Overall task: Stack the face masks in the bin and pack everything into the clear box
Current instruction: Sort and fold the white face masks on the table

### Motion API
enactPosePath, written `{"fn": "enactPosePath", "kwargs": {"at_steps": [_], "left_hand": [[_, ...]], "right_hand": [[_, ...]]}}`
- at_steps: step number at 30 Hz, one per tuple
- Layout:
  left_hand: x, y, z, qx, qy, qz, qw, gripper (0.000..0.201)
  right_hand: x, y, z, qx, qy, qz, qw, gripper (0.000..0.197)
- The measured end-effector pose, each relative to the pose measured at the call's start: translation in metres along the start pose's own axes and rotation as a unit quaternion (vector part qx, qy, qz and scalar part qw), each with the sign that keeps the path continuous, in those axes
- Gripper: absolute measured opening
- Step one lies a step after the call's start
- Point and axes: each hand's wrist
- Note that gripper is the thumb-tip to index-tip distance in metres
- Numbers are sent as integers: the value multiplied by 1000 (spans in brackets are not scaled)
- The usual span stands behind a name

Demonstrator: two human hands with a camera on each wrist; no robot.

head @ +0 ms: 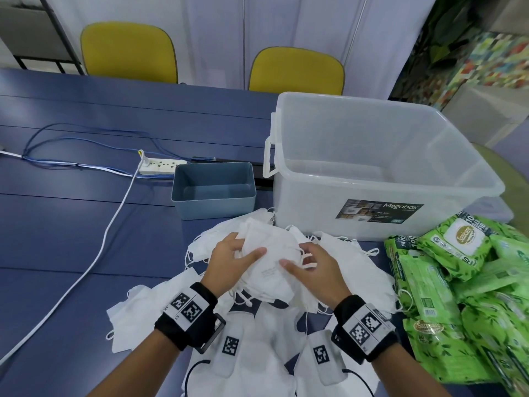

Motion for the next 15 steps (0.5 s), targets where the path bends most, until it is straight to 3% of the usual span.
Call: {"fn": "enactPosePath", "kwargs": {"at_steps": [4,7,10,15], "left_hand": [[-2,1,-1,2,-12,-7,1000,16],[-6,4,2,-11,-7,14,1000,39],[-6,3,9,-36,28,31,998,47],[-10,4,10,-50,61,37,996,58]], "right_hand": [[3,-2,-3,-31,-55,13,998,28],[0,-5,5,-55,-111,20,992,26],[3,-7,17,-76,-135,60,986,25],[18,2,22,-48,-163,156,973,41]]}}
Point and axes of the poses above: each hand's wrist, its own y-axis away from the middle knuckle, its own z-axis out of the back of the hand, x = y × z, and after that the axes turned 3 degrees about x, right-handed
